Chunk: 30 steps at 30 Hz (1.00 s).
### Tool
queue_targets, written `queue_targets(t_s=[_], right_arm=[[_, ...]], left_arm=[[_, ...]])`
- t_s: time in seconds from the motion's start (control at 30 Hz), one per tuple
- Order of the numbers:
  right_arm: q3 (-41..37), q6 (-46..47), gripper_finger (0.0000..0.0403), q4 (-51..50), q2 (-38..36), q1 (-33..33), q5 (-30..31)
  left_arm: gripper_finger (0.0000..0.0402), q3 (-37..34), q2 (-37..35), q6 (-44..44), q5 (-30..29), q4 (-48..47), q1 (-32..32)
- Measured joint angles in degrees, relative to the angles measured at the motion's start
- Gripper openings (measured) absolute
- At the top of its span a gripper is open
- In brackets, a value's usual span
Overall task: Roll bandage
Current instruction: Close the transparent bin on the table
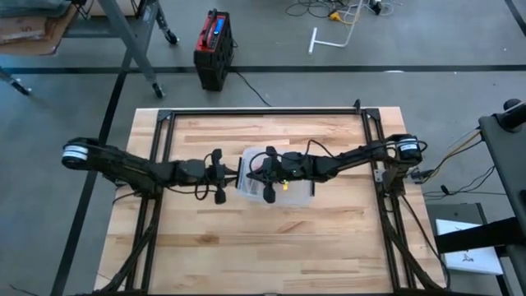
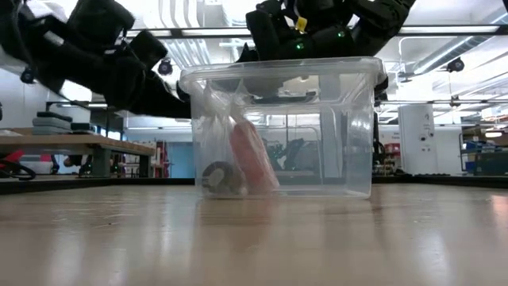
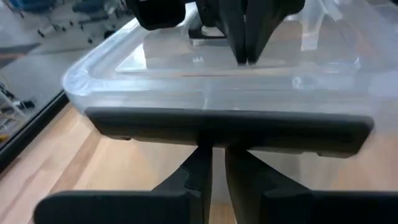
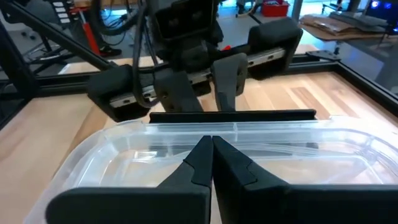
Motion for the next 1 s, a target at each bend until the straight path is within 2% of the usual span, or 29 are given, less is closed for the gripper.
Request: queue_targets(t_s=[0.17,0.4,0.77,1.0], right_arm=[[0.0,0.3,0.0000,-1.0,0.0,0.0,1.1],[0.1,0.8,0.0000,-3.8,-0.3,0.0,1.6],[0.2,1.0,0.0000,-5.2,-0.5,0.0,1.4],[0.2,0.2,0.0000,-5.4,-0.5,0.0,1.1]], left_arm=[[0.0033,6.2,-2.1,0.2,0.1,-14.6,-0.1],[0.0028,13.5,2.0,1.9,1.5,-23.0,-0.3],[0.0025,26.5,4.7,3.5,1.6,-45.2,-0.3],[0.0023,29.2,5.3,3.1,1.7,-49.6,-0.4]])
